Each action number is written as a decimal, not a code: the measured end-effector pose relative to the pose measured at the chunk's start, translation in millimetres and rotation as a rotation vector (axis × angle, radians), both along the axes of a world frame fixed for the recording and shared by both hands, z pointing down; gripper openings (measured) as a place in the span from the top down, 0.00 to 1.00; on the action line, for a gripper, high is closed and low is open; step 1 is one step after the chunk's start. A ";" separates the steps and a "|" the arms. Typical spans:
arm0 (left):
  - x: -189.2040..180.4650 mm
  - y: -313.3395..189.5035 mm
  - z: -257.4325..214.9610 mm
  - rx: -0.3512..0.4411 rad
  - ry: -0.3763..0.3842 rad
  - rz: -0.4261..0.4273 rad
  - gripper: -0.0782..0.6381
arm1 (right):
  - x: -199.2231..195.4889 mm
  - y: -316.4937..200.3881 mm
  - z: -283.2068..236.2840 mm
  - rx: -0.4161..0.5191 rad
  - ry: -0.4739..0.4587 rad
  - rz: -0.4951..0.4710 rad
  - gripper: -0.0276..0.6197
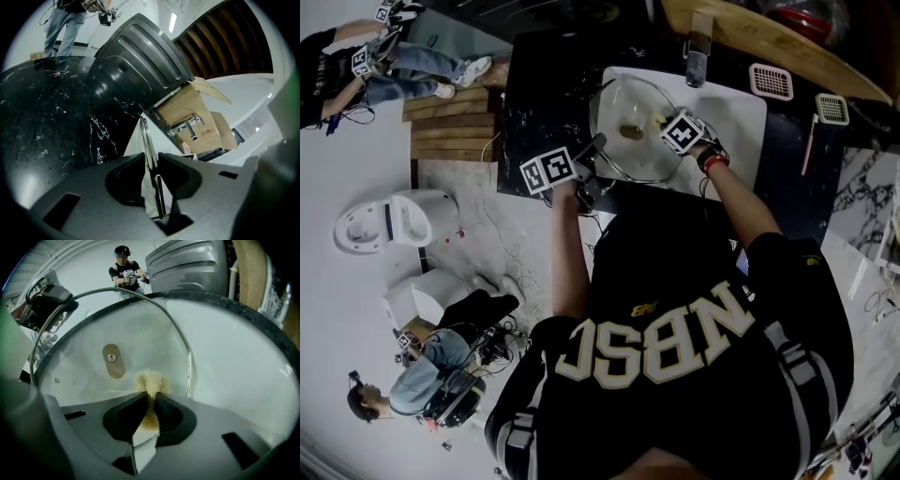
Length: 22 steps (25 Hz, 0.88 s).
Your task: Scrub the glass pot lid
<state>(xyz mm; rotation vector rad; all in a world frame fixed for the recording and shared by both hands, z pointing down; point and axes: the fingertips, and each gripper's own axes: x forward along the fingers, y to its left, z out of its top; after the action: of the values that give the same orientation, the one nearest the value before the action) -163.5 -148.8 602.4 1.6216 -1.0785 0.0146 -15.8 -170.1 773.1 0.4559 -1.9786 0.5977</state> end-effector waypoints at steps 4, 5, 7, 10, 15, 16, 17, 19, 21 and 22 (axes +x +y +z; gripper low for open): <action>2.6 -0.7 -0.3 0.012 0.018 -0.002 0.75 | 10.3 12.1 -3.7 0.035 0.019 -0.004 0.87; 2.3 -0.1 -0.9 0.014 0.020 -0.004 0.75 | 11.1 17.3 -5.1 0.028 0.024 -0.011 0.87; 1.1 1.2 -2.8 0.015 0.021 -0.006 0.75 | 10.0 33.7 -10.2 -0.022 0.031 -0.027 0.87; 0.5 0.7 -2.3 0.016 0.022 -0.010 0.75 | -0.3 56.7 -16.7 -0.094 -0.006 -0.050 0.87; 1.5 -1.2 2.4 0.017 0.018 -0.015 0.75 | -4.9 63.6 -23.9 -0.055 0.011 -0.091 0.88; 1.5 -1.3 2.4 0.017 0.018 -0.016 0.75 | -9.8 65.5 -28.4 -0.055 -0.003 -0.098 0.88; 1.3 -1.4 2.1 0.017 0.018 -0.017 0.75 | -15.9 66.4 -33.9 -0.051 -0.021 -0.105 0.88; 0.7 -1.1 1.2 0.018 0.018 -0.019 0.75 | -28.4 67.9 -45.9 -0.041 -0.056 -0.111 0.88; 0.7 -0.2 0.7 0.017 0.016 -0.020 0.75 | -37.2 69.7 -54.4 -0.035 -0.073 -0.111 0.88; 0.9 -0.1 0.5 0.017 0.016 -0.020 0.75 | -41.0 70.1 -57.5 -0.035 -0.081 -0.110 0.88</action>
<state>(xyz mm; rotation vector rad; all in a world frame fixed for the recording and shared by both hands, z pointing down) -162.6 -148.8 602.9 1.6233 -1.0856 -0.0206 -56.8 -100.0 715.6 0.3034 -2.0520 0.5890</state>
